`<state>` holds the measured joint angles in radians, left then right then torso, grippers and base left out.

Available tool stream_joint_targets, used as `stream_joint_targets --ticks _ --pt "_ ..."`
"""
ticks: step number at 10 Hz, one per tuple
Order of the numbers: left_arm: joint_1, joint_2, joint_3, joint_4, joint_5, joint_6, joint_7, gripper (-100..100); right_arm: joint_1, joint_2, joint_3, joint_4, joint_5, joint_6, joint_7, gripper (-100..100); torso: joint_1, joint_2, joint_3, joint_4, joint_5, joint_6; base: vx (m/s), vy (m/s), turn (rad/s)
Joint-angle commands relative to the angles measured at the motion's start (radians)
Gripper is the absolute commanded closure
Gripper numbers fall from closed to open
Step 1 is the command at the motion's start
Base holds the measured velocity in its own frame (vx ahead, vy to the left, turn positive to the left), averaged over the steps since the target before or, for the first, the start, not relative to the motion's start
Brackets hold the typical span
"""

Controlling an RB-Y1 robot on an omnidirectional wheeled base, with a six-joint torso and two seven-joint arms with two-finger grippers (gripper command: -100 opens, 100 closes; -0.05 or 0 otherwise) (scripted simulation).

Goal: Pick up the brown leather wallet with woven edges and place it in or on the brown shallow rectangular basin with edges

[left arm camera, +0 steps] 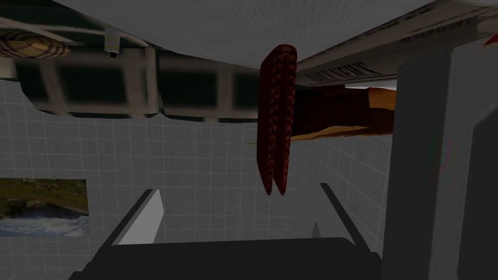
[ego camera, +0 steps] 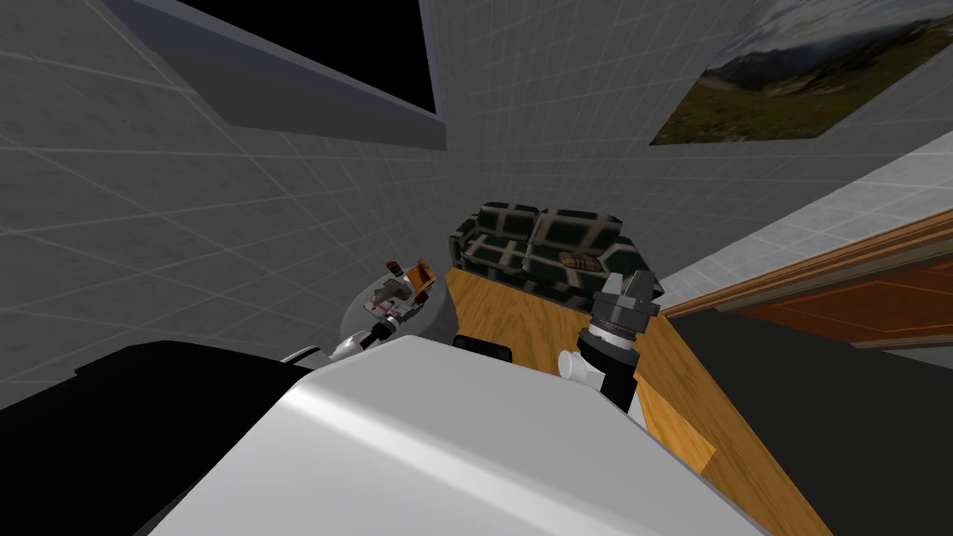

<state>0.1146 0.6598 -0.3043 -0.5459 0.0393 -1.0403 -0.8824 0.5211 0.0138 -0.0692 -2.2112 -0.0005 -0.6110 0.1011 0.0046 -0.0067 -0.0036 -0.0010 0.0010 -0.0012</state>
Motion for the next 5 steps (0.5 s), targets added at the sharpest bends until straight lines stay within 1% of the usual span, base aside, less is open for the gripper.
stream_joint_targets --ticks 1,2,3,4,5 --pt "-0.005 0.026 -0.02 0.039 0.007 -0.007 -0.04 -100 0.0 0.0 0.0 0.0 0.0 0.0 0.0 0 0.0 0.0 0.0 0.0 0.0 0.0 0.027 0.034 -0.203" --pt "-0.009 0.031 -0.026 0.053 0.009 -0.012 -0.049 -100 0.0 0.0 0.0 0.0 0.0 0.0 0.0 0 0.003 -0.002 -0.001 0.0 0.001 0.001 0.032 0.032 -0.14" --pt "-0.014 0.024 -0.023 0.054 0.006 -0.014 -0.037 -100 0.0 0.0 0.0 0.0 0.0 0.0 0.0 0 0.004 -0.003 -0.002 0.0 0.001 0.0 0.014 0.015 -0.018" --pt "-0.014 0.025 -0.023 0.053 0.006 -0.013 -0.041 0 0.0 0.0 0.0 0.0 0.0 0.0 0.0 0 0.003 -0.003 -0.002 -0.001 0.001 0.0 0.0 0.0 0.0" --pt "-0.014 0.025 -0.023 0.054 0.006 -0.013 -0.041 -100 0.0 0.0 0.0 0.0 0.0 0.0 0.0 0 0.002 -0.002 -0.001 0.0 0.001 0.0 0.0 0.0 0.0"
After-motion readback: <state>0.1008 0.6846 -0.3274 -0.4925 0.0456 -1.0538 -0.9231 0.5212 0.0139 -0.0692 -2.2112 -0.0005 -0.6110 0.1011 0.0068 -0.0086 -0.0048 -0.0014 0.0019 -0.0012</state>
